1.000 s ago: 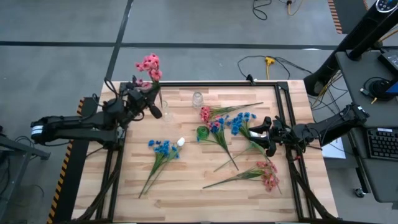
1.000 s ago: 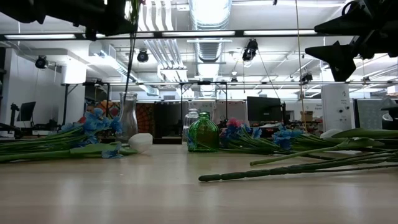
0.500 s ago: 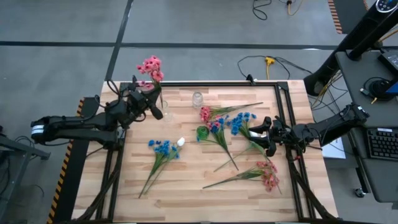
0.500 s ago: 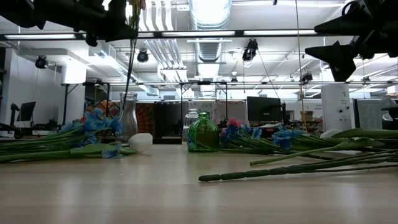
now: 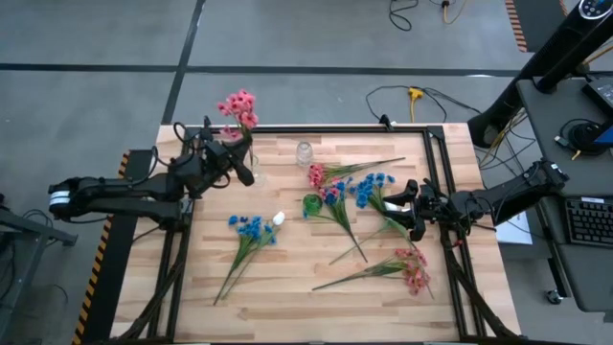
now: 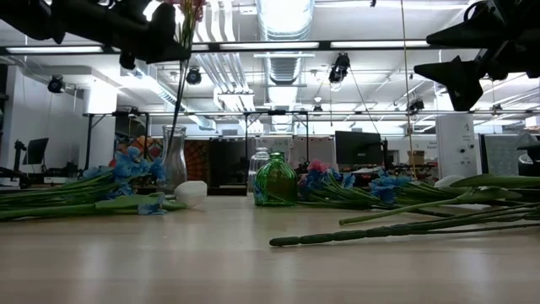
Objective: Sort flowers into vase by color
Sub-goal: Put the middle left pink flowers into the left transparent vase, then put the right white tulip flower into the green vase
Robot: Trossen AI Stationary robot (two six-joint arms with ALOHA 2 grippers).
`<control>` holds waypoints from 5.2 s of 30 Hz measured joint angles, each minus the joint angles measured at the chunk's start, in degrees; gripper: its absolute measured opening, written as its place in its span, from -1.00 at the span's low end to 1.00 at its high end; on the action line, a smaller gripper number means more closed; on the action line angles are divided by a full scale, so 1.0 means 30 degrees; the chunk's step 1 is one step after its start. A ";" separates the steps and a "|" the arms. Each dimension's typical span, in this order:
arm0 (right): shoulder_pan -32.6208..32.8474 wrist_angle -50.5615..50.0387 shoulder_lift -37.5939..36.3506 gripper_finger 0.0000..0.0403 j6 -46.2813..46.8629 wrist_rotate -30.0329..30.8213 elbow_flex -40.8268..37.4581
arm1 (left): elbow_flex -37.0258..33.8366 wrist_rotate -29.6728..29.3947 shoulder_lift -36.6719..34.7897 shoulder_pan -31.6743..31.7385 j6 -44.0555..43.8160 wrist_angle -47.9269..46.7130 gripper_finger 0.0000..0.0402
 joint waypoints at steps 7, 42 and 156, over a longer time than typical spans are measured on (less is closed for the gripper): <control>0.0007 -0.0022 0.0000 0.15 0.0000 0.0000 0.0000 | 0.0000 -0.0377 -0.0079 0.0007 -0.0273 -0.0777 -0.90; 0.0002 -0.0366 0.0007 0.15 0.0015 -0.0007 -0.0007 | 0.3913 -0.0072 -0.1070 -0.0155 -0.5793 -1.5681 0.32; 0.0000 -2.4669 1.2225 0.15 1.4731 -0.0249 1.3945 | 1.5439 -0.0608 1.0207 -1.9427 -0.7133 -2.0058 0.51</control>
